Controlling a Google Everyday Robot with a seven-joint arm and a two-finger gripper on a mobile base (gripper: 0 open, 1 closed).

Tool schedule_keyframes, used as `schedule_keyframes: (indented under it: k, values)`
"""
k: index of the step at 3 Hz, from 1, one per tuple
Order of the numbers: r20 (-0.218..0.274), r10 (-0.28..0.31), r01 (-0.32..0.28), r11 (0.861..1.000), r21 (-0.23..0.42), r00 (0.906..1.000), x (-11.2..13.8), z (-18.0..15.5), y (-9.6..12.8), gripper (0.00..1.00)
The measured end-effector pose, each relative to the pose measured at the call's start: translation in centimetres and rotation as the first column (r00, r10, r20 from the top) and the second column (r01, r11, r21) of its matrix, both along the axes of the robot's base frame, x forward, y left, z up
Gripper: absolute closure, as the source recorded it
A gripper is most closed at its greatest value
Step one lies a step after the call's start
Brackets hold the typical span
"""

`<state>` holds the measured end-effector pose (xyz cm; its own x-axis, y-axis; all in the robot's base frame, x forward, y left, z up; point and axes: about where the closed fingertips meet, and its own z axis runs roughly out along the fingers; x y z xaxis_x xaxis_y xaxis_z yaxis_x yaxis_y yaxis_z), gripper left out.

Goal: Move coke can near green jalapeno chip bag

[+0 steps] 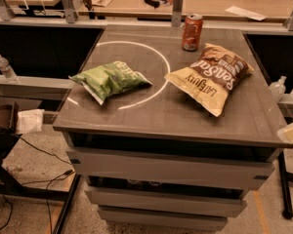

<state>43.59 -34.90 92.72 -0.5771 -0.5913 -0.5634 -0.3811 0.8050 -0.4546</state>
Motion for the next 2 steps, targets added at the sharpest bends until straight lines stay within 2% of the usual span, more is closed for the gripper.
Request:
schedule_keyframes:
  k: [1, 2]
  values:
    - [0.118, -0.003, -0.003, 0.999, 0.053, 0.993, 0.2, -1.6, -2.0, 0.0]
    - [0.287, -0.027, -0.003, 0.995, 0.102, 0.9575, 2.3, -0.2, -3.2, 0.0]
